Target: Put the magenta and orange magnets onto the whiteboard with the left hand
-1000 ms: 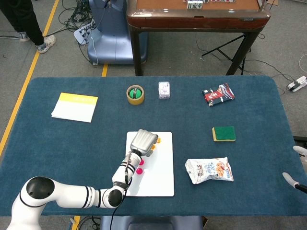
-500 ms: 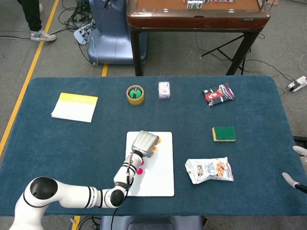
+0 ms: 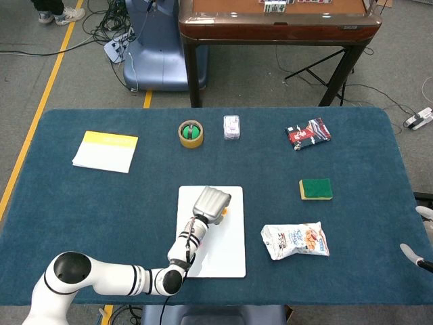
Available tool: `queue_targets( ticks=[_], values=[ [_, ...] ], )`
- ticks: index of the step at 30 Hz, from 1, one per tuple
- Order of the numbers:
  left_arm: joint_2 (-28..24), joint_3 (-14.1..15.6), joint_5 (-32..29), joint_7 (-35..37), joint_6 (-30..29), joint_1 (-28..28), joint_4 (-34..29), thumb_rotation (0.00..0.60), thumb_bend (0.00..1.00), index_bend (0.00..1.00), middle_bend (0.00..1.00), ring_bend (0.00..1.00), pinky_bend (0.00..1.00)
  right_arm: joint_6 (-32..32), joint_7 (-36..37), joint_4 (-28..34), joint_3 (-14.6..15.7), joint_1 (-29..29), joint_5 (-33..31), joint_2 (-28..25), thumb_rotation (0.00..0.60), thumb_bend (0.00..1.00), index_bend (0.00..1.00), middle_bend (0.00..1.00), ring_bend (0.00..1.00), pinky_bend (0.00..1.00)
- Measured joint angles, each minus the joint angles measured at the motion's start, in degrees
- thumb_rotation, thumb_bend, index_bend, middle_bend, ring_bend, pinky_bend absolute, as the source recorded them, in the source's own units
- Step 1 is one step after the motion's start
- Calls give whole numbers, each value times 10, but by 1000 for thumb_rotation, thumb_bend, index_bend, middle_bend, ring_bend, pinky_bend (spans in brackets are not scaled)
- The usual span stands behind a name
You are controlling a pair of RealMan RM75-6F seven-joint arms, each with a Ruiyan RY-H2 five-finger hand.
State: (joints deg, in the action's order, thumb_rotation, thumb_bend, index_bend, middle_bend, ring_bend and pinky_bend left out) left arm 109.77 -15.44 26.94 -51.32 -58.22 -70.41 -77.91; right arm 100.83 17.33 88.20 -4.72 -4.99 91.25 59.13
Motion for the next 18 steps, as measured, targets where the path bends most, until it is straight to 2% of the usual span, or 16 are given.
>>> queue_targets(
  ticks=[2,9,18],
  values=[
    [3,-1,2,-1,-2,-1,3,600,309,552,1000,1000,1000,0,0,0,0,0,0,0,600,56,262,319,305,423],
    [4,-1,8,-1,-5,2,4,600,309,362,1000,1000,1000,0,1,-1,0,0,0,0,600,56,262,320,305,423],
    [-2,0,7,-6,-15,9,-8,600,309,330,1000,1000,1000,-3,-4,1,1,1,3,0,600,56,262,322,305,423]
  ],
)
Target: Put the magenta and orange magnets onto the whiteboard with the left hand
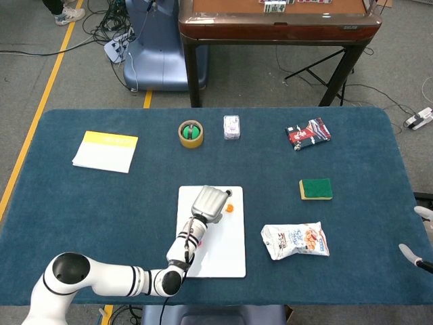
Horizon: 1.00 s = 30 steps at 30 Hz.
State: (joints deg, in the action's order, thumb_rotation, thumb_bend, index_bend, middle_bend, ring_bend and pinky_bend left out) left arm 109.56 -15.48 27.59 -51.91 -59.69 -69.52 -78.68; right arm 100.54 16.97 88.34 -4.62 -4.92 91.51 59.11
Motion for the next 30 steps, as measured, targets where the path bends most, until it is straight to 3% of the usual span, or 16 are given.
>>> queue_targets(
  ticks=[13,30],
  values=[
    [-54,28,15,4,-44,47,-71,600,309,329,1000,1000,1000,-5,-17,5,2,3,4,2,600,57,262,322,305,423],
    [-201,116,184,85,-144,179,-215,600,309,330,971,977,1000,-39,-77,25,4,19,0,10,600,57,262,322,305,423]
  ],
)
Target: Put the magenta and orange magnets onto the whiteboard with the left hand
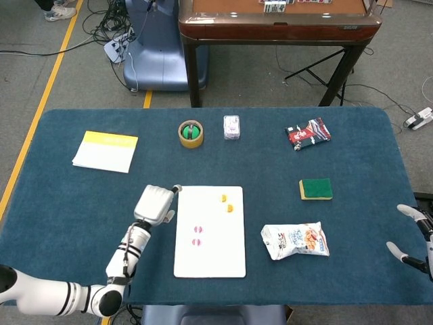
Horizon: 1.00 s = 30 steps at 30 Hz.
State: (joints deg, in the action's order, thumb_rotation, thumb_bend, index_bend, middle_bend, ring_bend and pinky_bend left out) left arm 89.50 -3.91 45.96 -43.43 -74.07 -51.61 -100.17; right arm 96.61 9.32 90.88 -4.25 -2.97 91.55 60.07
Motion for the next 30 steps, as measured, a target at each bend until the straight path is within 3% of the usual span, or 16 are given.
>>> queue_targets(
  ticks=[6,13,16,19,21,30],
  values=[
    [-41,37,85,42,-60,65,-14,600,309,326,784,840,1000,-18,-25,8,1,9,-2,4,600,56,262,322,305,423],
    [-84,79,173,72,-132,139,0,600,309,329,682,761,993,-34,-53,17,2,17,-7,8,600,56,262,322,305,423],
    [-103,91,200,86,-152,168,5,600,309,327,611,673,916,-39,-63,20,2,20,-9,11,600,57,262,322,305,423],
    [-129,104,208,86,-155,189,-3,600,309,304,409,446,727,-43,-70,21,2,22,-11,12,600,57,262,322,305,423],
    [-150,110,203,81,-153,199,-22,600,309,292,348,377,644,-47,-74,22,2,24,-12,13,600,56,262,322,305,423],
    [-201,133,238,104,-180,280,-56,600,309,290,319,339,559,-65,-91,24,2,33,-22,18,600,57,262,322,305,423]
  ],
)
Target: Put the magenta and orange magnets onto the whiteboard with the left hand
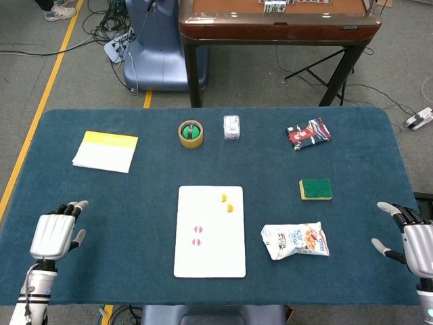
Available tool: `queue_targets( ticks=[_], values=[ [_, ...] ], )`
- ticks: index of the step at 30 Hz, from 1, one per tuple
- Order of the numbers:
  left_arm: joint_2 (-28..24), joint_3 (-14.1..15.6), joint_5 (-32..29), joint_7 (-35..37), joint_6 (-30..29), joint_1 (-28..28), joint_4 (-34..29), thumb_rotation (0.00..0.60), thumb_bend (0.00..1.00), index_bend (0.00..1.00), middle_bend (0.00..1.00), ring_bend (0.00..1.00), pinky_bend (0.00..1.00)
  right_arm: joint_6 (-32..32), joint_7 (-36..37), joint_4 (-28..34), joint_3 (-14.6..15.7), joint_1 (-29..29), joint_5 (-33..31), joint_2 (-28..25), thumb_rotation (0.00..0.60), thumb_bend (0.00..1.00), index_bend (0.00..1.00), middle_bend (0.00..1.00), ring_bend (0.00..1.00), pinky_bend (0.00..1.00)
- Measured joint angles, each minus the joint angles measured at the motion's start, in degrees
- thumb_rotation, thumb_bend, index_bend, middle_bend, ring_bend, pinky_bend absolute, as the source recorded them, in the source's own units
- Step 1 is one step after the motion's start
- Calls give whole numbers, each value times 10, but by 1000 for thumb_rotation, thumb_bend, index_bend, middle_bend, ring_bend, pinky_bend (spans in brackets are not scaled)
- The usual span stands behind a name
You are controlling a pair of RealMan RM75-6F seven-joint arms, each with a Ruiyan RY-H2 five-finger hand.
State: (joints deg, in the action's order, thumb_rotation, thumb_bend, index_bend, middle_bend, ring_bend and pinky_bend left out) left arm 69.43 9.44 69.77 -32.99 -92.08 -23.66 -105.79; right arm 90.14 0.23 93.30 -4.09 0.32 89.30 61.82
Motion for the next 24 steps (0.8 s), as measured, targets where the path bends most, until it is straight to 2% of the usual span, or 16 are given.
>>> queue_targets(
  ticks=[6,12,24],
  values=[
    [-5,-4,8,19,-17,42,11,600,309,290,319,337,542,-9,-12,1,0,4,-7,4,600,57,262,322,305,423],
    [-6,-24,-1,44,-33,82,30,600,309,293,319,337,542,-12,-16,1,-1,5,-16,5,600,57,262,323,305,423],
    [-5,-36,45,25,-11,103,40,600,309,299,319,337,542,-21,-8,-2,-4,9,-25,3,600,56,262,322,305,423]
  ],
)
